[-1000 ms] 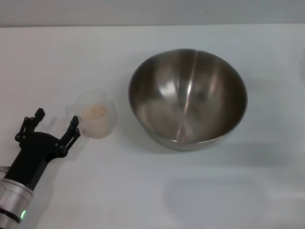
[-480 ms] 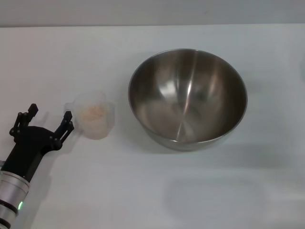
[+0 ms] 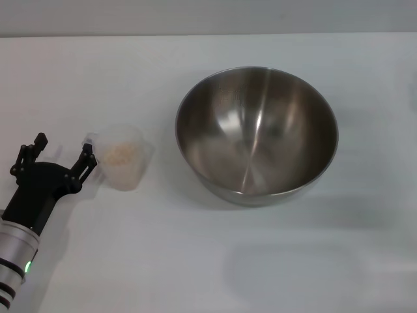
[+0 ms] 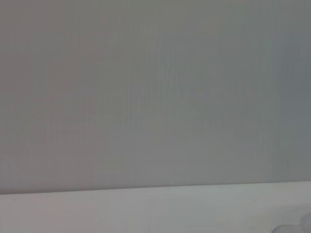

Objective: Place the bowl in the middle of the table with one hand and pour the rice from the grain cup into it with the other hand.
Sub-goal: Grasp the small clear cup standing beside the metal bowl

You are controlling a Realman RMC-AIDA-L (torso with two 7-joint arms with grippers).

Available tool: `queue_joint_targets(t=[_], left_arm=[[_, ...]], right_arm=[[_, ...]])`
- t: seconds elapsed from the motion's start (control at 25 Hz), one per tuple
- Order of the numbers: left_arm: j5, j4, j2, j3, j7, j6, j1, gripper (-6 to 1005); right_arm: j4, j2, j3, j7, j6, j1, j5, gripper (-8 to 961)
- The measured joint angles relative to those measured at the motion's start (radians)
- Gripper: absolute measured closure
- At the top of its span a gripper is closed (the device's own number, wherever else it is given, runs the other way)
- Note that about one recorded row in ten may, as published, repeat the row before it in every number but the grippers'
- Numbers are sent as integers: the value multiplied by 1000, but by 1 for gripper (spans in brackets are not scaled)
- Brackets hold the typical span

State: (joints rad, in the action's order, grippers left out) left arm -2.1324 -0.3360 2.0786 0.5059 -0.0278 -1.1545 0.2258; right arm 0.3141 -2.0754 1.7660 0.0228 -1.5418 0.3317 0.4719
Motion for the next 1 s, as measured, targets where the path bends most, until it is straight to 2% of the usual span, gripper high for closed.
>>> queue_joint_targets(t=[1.0], left_arm=[[0,-25,0,3,-7,50,31,226]], right_arm=[[3,0,7,3,8,8,-1,475]])
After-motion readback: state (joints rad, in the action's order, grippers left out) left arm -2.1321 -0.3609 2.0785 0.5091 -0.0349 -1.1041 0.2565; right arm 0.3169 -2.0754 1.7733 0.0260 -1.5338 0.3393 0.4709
